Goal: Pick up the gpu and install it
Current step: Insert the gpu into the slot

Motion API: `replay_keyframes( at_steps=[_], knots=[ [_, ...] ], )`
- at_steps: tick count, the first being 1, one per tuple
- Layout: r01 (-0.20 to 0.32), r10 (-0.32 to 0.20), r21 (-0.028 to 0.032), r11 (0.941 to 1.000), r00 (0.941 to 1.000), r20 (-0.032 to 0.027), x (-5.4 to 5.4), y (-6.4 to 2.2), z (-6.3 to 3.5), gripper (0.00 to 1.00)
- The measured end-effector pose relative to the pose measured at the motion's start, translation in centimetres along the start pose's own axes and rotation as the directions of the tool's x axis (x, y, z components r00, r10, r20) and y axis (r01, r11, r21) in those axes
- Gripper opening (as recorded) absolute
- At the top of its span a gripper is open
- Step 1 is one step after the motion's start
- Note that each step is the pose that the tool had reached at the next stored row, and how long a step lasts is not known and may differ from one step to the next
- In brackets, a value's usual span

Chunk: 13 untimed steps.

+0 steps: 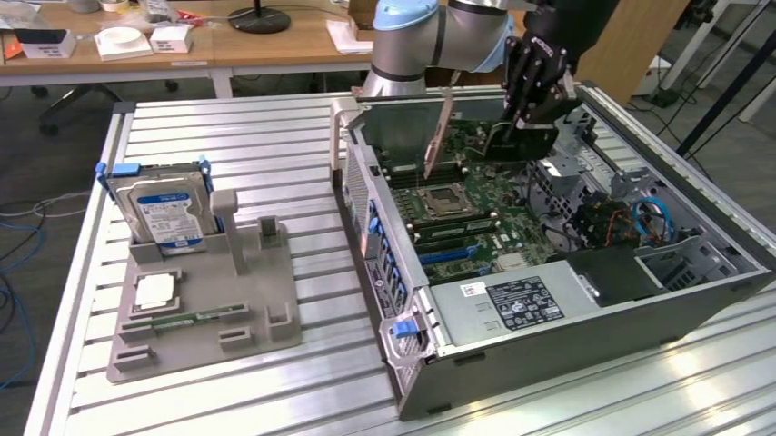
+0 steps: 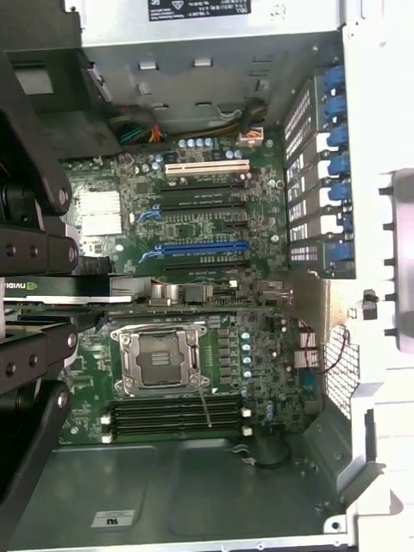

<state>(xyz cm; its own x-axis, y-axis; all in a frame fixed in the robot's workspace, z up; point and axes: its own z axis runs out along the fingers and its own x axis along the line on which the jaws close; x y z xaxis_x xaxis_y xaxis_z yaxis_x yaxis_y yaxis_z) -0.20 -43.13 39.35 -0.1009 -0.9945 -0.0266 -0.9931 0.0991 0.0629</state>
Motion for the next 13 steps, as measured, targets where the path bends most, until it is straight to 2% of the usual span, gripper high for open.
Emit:
replay_keyframes(
  at_steps=[13],
  knots=[
    [-0.074, 0.074, 0.0011, 0.9973, 0.9972, 0.0096, 0.14, -0.06, 0.71, 0.26]
  ],
)
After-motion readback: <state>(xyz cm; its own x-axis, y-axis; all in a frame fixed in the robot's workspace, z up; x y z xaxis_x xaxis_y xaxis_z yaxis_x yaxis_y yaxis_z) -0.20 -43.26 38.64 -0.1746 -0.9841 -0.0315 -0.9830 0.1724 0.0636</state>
